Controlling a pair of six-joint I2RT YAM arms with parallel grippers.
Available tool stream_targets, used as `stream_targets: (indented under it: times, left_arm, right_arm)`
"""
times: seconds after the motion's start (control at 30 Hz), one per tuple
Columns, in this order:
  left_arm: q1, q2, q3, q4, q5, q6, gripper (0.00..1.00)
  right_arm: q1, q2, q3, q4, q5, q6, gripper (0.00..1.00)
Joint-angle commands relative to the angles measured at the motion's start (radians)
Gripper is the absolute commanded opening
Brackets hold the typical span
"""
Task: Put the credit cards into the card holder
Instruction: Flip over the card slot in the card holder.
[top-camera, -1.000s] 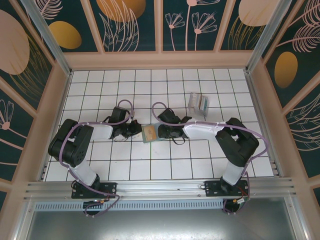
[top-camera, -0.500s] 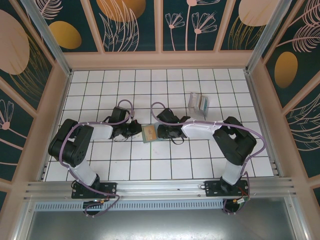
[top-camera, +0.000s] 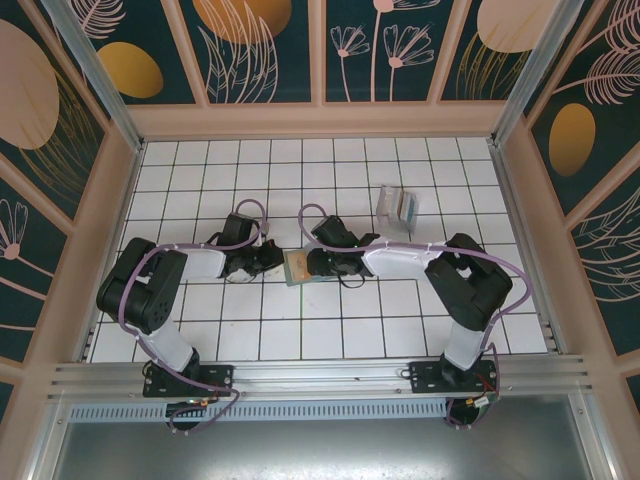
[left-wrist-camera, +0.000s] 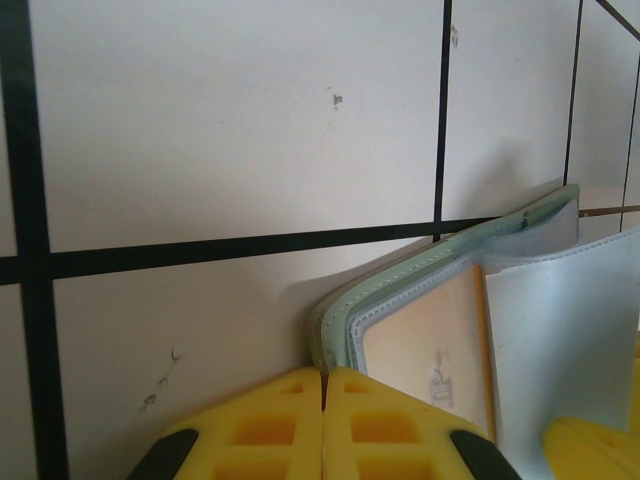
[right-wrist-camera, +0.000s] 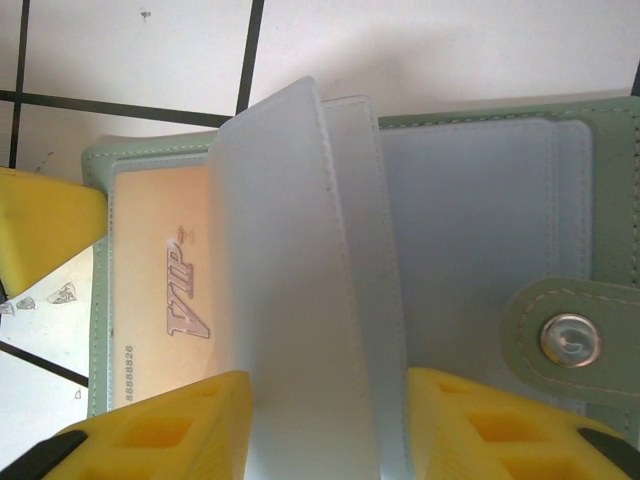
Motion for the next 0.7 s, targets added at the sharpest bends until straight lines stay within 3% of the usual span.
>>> stream_targets:
  times: [0.0, 0.13, 0.4, 0.67]
  left_arm:
    - [-0.015, 0.046, -0.012, -0.046, -0.017, -0.006, 0.08]
    - [-0.015, 0.050, -0.009, -0.046, -0.016, -0.004, 0.08]
    - [-0.015, 0.057, -0.002, -0.049, -0.018, -0.002, 0.08]
    - [-0.015, 0.058, 0.001, -0.049, -0.018, -0.002, 0.08]
  right_arm:
    - [0.009, -0.037, -0.008, 0.030, -0.018, -0.019, 0.45]
    - [0.009, -0.041, -0.004, 0.031, -0.017, -0.020, 0.46]
    - [0.015, -0.052, -0.006, 0.048, -0.033, -0.040, 0.61]
    - [0.017, -0.051, 0.027, 0.025, -0.017, -0.065, 0.67]
